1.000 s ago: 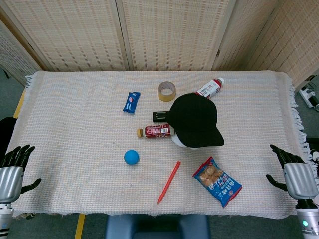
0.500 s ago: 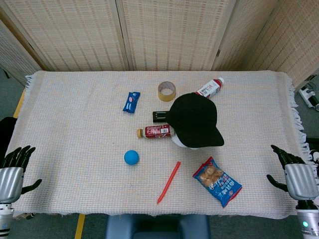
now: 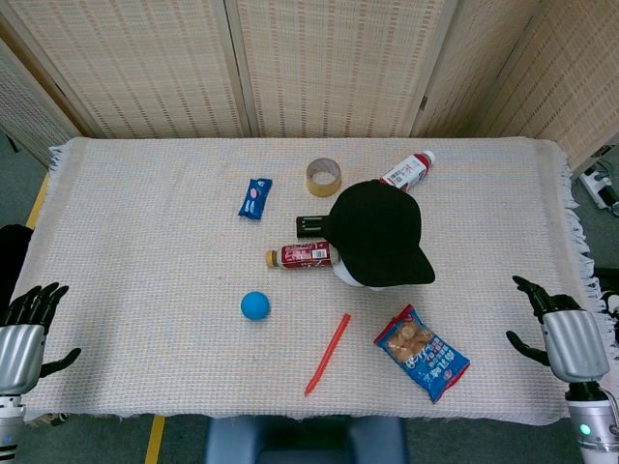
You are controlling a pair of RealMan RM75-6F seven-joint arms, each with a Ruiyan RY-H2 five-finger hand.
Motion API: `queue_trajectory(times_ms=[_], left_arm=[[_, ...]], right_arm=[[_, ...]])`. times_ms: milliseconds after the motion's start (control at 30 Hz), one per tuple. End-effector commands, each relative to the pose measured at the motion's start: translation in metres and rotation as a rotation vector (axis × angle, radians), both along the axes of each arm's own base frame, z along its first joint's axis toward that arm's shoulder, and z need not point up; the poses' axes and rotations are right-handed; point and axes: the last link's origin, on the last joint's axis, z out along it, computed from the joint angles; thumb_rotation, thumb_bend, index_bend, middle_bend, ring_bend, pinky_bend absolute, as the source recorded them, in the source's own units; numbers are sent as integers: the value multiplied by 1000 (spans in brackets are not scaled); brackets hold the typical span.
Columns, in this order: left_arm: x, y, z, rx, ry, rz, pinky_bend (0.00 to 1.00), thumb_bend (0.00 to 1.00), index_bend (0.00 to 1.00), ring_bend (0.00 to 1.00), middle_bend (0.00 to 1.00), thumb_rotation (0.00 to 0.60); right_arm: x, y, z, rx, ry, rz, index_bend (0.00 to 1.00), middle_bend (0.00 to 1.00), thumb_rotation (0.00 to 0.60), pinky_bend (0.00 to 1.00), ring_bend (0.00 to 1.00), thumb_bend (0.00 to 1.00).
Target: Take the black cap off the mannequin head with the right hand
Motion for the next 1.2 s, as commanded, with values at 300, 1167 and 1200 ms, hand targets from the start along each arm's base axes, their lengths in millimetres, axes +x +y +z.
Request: queue_trajectory(times_ms=[300, 1167, 1200], left_arm=[[1, -2, 4, 8, -13, -13, 167, 164, 142, 100, 131, 600], [-7, -4, 4, -17, -22, 26, 167, 165, 151, 100, 127, 600], [-7, -4, 4, -18, -22, 26, 167, 164, 151, 100, 127, 600]], right_arm=[[58, -56, -5, -1, -105, 182, 183, 344, 600, 814, 751, 128], [110, -97, -66, -37, -211, 349, 577, 547, 600, 944, 862, 456], [110, -99, -66, -44, -216, 352, 600, 562, 600, 950, 866, 482]])
